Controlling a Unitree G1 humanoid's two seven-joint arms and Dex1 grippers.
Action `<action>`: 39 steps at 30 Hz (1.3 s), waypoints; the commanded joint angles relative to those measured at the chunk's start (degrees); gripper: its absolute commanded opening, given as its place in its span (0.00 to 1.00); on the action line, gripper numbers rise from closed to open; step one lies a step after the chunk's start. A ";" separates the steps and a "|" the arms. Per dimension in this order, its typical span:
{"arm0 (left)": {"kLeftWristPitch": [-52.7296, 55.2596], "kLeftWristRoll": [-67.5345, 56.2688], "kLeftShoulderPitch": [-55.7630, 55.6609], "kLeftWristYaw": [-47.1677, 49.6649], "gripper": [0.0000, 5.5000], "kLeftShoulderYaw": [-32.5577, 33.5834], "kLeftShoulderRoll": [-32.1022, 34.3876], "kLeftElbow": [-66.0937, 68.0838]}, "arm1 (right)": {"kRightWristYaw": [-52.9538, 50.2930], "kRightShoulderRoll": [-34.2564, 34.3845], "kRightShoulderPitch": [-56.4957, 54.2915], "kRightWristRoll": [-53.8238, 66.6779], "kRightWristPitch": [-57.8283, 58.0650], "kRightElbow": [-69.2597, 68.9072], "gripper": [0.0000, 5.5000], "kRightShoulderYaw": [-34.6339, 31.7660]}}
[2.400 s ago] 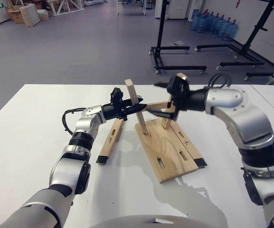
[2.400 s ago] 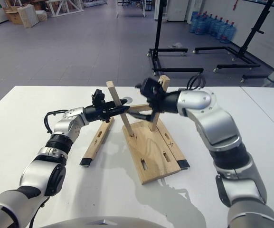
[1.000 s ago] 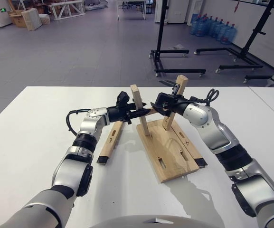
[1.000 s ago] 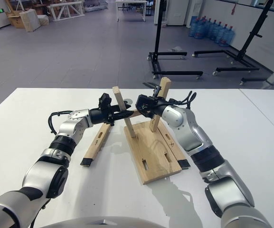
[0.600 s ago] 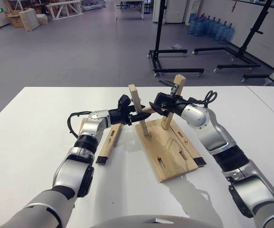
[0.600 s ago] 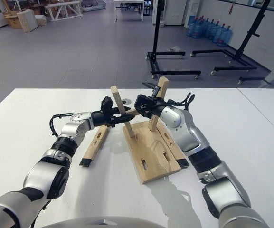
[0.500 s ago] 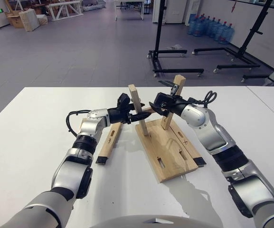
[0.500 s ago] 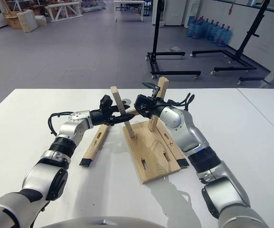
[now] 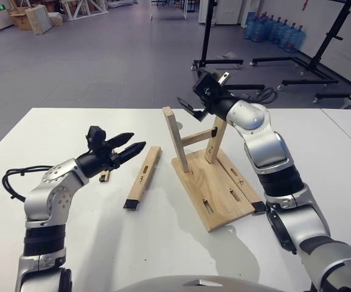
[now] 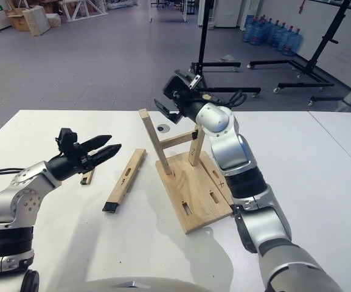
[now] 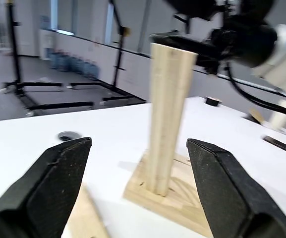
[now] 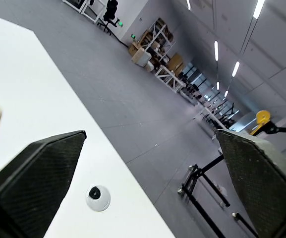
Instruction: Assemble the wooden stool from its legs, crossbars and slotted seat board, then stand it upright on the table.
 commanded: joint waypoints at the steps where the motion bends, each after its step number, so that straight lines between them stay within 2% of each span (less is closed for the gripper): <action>1: 3.85 -0.93 3.48 7.54 0.64 3.46 0.74 -3.69 | 0.52 -2.63 -1.30 -2.53 -0.13 -0.03 0.88 0.33; 7: 5.75 -3.68 10.38 14.38 0.64 7.57 -1.03 -7.00 | -0.08 -5.41 8.56 -4.96 -4.08 3.21 0.88 2.37; 10: 4.67 -3.81 12.18 16.50 0.64 6.57 -2.68 -7.36 | -0.45 -5.83 16.76 -8.22 -7.34 8.11 0.88 7.51; 12: 3.66 -3.28 12.63 17.48 0.64 5.75 -3.52 -6.97 | -1.20 -5.92 19.30 -8.94 -9.18 10.25 0.88 8.37; 16: 1.60 -2.77 11.99 23.46 0.64 7.54 -6.47 -5.79 | -2.44 -1.91 10.14 -1.80 -7.08 4.42 0.88 -0.72; 19: 0.41 -1.50 8.76 33.34 0.64 10.74 -9.37 -4.73 | -2.18 0.22 -0.96 5.24 -2.04 -1.94 0.88 -7.89; 22: 6.81 1.42 2.64 49.14 0.64 13.33 -11.49 -5.62 | 0.12 -2.12 -7.56 10.95 6.25 -8.32 0.88 -13.42; 24: 12.23 4.86 0.90 54.23 0.64 10.66 -9.96 -7.06 | 0.25 -4.83 -9.45 11.70 9.14 -9.83 0.88 -15.78; 27: 15.01 10.85 1.26 53.34 0.64 2.43 -5.82 -5.47 | -0.91 -9.34 -9.10 10.90 9.78 -7.35 0.88 -19.17; 31: 11.20 16.34 3.96 48.17 0.64 -5.68 -3.05 -2.09 | -3.16 -10.07 -6.33 13.21 12.16 -3.78 0.88 -24.10; 39: 2.96 18.53 6.49 43.85 0.64 -4.55 -5.67 11.01 | -5.21 -8.67 -1.25 14.34 13.50 -2.94 0.88 -22.97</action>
